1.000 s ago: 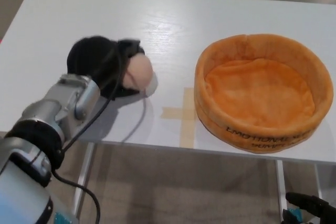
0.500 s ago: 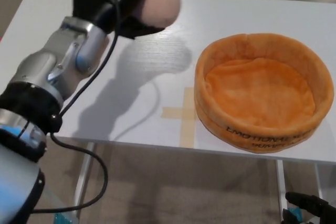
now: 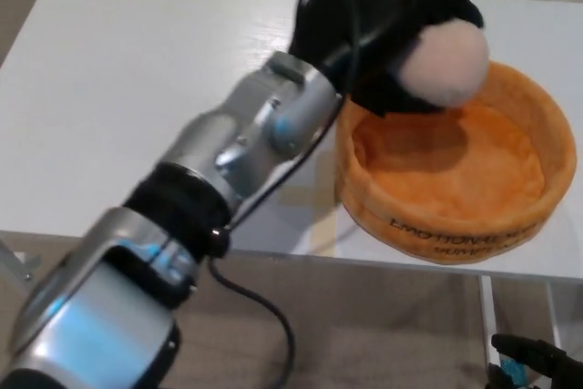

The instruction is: Use the left hand to pick up the pink round toy on the left and place it inside the orange plate on the desk.

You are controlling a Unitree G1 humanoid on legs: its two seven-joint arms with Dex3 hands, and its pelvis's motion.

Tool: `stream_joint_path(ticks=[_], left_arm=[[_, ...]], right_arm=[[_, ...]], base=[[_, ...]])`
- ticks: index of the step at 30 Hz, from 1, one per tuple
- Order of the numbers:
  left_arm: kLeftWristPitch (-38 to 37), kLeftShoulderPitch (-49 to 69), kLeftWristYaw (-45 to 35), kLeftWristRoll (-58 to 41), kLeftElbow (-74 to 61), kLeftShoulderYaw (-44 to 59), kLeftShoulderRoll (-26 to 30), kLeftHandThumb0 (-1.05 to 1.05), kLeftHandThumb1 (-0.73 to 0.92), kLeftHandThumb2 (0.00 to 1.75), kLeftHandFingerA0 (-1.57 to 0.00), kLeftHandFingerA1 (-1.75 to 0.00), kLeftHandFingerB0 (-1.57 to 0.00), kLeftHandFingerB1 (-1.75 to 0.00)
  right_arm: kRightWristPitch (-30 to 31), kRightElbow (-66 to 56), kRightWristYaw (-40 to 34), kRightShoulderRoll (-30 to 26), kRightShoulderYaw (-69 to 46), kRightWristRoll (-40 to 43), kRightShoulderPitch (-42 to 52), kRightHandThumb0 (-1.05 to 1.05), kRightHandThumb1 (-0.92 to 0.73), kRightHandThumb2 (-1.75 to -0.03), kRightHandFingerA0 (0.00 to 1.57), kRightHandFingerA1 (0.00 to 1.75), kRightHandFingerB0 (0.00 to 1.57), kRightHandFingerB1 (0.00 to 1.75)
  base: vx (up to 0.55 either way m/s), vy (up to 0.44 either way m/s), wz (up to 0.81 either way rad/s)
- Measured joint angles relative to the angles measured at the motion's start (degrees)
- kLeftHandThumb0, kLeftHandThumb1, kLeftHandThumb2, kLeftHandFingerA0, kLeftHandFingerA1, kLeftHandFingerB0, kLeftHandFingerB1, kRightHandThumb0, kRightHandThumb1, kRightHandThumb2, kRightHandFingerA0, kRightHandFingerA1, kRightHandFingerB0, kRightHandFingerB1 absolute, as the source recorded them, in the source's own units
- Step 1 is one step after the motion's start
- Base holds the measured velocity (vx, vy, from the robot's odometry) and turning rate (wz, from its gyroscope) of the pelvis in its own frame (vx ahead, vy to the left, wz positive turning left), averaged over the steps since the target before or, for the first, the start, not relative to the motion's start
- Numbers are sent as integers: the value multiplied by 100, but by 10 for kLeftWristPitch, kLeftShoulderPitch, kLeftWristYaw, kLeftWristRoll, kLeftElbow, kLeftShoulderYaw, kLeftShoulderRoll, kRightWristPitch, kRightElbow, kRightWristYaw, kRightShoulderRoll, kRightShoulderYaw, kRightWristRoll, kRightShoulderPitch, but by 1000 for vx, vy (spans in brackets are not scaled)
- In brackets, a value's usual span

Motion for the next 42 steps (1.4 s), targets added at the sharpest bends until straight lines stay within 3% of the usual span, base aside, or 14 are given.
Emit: stream_joint_path(ticks=[4,5,6,7,8,17,22,33,34,37,38,40,41,42], left_arm=[[2,-2,-9,0,42,-3,-39,-16,57,57,-86,-133,-79,-52],[2,-2,-12,0,54,-4,-48,-62,38,67,-24,-42,-16,-35],[2,-2,-12,0,59,-4,-51,-61,38,79,0,-29,-7,-25],[6,-5,-26,1,76,-8,-61,-61,38,79,0,-29,-7,-25],[9,-6,-35,1,82,-11,-64,-74,43,82,0,0,0,-4],[37,-23,-111,1,109,-18,-69,-81,44,87,0,0,0,-3],[53,-38,-157,1,117,-21,-68,-76,40,87,0,-2,-1,-11],[59,-43,-224,-1,78,-15,-52,-77,41,86,0,0,0,-7],[59,-43,-224,-1,78,-15,-52,-61,34,79,0,-14,0,-19],[48,-35,-245,-16,14,7,-24,-61,34,79,0,-14,0,-19],[46,-30,-248,-19,-2,11,-19,-38,35,51,0,-24,-12,-26],[41,-14,-257,-26,-47,24,-3,-38,35,51,0,-24,-12,-26],[38,-3,-262,-33,-74,31,6,1,38,58,-7,-19,-18,-34],[35,13,-267,-42,-109,41,16,1,38,58,-7,-19,-18,-34]], right_arm=[[0,0,0,0,0,0,0,-20,-63,-57,70,84,69,56],[0,0,0,0,1,0,0,-22,-63,-57,72,88,70,56],[0,0,0,0,1,0,0,-22,-60,-60,71,89,70,58],[0,0,0,0,1,0,0,-22,-60,-60,71,89,70,58],[0,0,0,0,2,0,0,-22,-61,-59,70,87,70,57],[-1,0,0,0,2,0,0,-22,-59,-60,72,88,72,58],[-1,0,-1,0,2,0,0,-18,-60,-60,66,75,70,58],[-1,0,0,6,-1,1,-1,-16,-56,-60,69,81,71,60],[-1,0,0,6,-1,1,-1,-18,-59,-59,68,80,71,59],[-1,1,-1,10,-1,1,-1,-18,-59,-59,68,80,71,59],[-1,1,-1,10,-1,1,-1,-19,-61,-57,68,82,71,58],[-1,1,-1,10,-2,1,-1,-19,-61,-57,68,82,71,58],[-1,1,-1,10,-2,1,0,-20,-63,-57,69,84,70,56],[-1,1,-1,10,-2,1,0,-20,-63,-57,69,84,70,56]], base=[[0,0,0],[0,0,0],[0,0,0],[0,0,0],[0,0,0],[0,0,0],[0,0,0],[0,0,0],[0,0,0],[0,0,0],[0,0,0],[0,0,0],[0,0,0],[0,0,0]])
